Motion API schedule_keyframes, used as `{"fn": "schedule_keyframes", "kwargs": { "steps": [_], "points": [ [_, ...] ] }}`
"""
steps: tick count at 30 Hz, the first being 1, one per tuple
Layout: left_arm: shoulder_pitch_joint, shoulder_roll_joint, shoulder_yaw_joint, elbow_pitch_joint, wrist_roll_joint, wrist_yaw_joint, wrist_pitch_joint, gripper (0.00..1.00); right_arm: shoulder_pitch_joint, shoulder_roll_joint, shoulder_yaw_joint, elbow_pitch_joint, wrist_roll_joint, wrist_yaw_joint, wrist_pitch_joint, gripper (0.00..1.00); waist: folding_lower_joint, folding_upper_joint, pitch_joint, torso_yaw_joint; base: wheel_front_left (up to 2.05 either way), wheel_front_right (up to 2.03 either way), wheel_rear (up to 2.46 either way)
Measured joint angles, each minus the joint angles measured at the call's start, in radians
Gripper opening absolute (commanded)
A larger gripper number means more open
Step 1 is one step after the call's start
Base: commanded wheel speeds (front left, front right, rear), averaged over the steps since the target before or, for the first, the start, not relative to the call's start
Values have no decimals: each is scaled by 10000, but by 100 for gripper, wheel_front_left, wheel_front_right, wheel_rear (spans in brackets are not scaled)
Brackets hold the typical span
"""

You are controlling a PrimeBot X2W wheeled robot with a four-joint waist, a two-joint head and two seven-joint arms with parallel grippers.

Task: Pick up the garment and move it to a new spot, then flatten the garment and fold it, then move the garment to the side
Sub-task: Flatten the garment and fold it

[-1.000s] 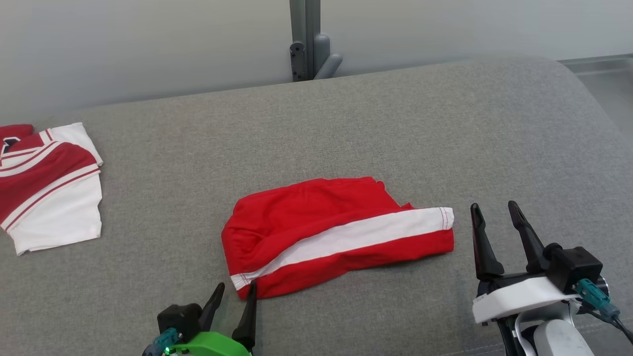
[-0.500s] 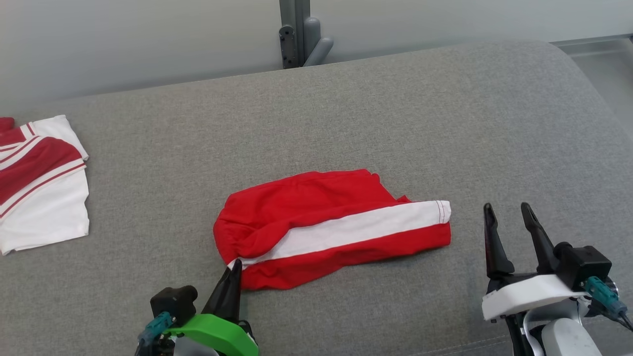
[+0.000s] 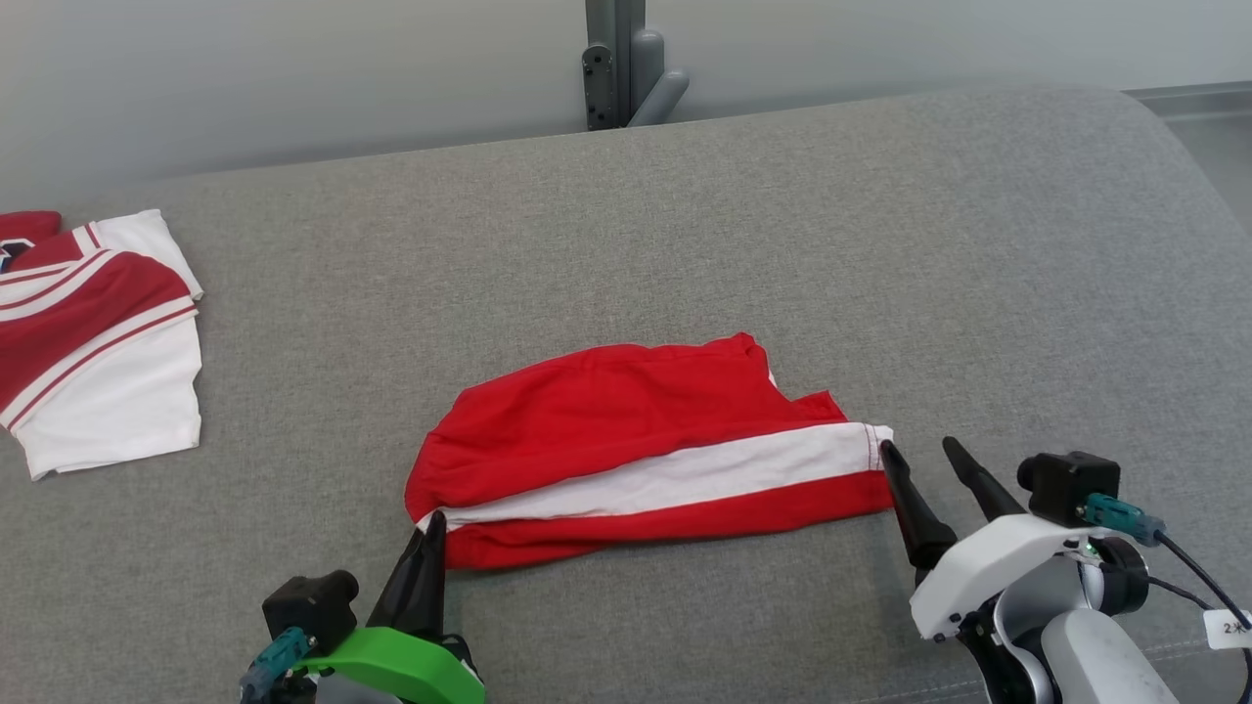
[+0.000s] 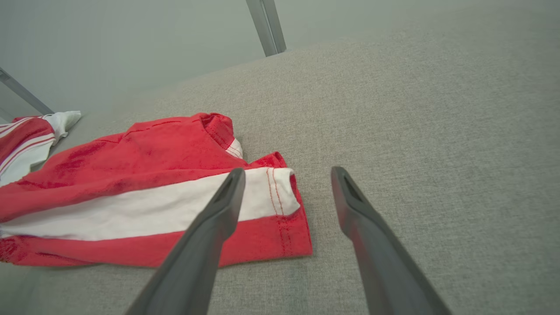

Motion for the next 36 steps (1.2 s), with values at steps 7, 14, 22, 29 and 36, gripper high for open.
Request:
{"fn": "schedule_keyframes", "kwargs": {
  "steps": [7,14,22,29,36],
  "points": [
    [-7,-6,10,-8,0,-10,0,0,-509,-389,823,548,449,0,537,100,0,0,99,62,0,0,0],
    [-75,-21,-2,-23,0,-10,0,0,-1360,-562,1586,1655,692,0,474,93,0,0,267,173,0,0,0],
    [-128,-23,-61,-4,0,-10,0,0,-1957,-619,2226,2638,1160,0,247,43,0,0,333,299,0,0,0],
    [-132,-19,-54,-25,0,-10,0,0,-2143,-677,2470,2842,1371,0,-403,0,0,0,257,271,0,0,0],
    [-126,-6,-178,-794,-441,-12,0,0,-2197,-892,2592,2090,1668,0,-1106,0,0,0,32,186,0,0,0]
  ]
}}
